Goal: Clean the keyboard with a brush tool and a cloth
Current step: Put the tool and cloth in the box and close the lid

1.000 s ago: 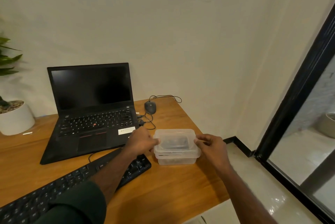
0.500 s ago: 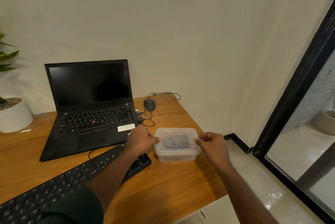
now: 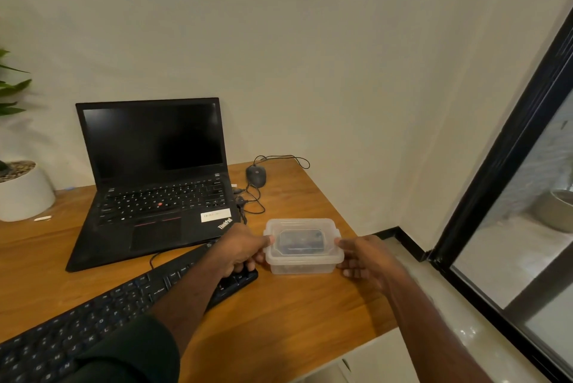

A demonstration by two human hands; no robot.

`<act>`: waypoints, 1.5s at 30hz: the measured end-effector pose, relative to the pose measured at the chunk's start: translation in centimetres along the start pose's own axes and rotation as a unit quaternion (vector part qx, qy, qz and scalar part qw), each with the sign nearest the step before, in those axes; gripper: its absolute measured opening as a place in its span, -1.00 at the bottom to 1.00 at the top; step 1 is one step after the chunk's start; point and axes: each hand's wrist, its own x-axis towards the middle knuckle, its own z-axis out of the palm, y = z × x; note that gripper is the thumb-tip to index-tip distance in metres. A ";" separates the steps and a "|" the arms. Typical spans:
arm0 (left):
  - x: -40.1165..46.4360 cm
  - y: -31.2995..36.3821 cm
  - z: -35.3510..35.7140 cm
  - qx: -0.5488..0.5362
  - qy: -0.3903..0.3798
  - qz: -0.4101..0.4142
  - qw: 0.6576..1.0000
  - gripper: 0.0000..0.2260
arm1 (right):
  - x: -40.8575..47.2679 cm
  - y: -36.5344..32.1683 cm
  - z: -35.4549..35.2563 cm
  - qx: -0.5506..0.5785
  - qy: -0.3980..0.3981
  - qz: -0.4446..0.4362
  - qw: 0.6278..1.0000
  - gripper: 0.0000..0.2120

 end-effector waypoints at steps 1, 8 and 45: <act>0.0 0.0 0.0 -0.004 -0.011 -0.004 1.000 -0.70 | 0.0 -0.1 0.0 -0.021 -0.003 0.001 1.000 -0.78; -0.1 -0.7 0.4 -0.031 -0.004 -0.004 0.999 -0.68 | 0.0 0.1 0.3 0.002 0.039 0.009 0.999 -0.75; -0.2 -1.3 2.6 0.044 0.203 0.127 0.970 -0.81 | -1.7 0.3 3.3 -0.200 0.244 -0.175 0.933 -0.94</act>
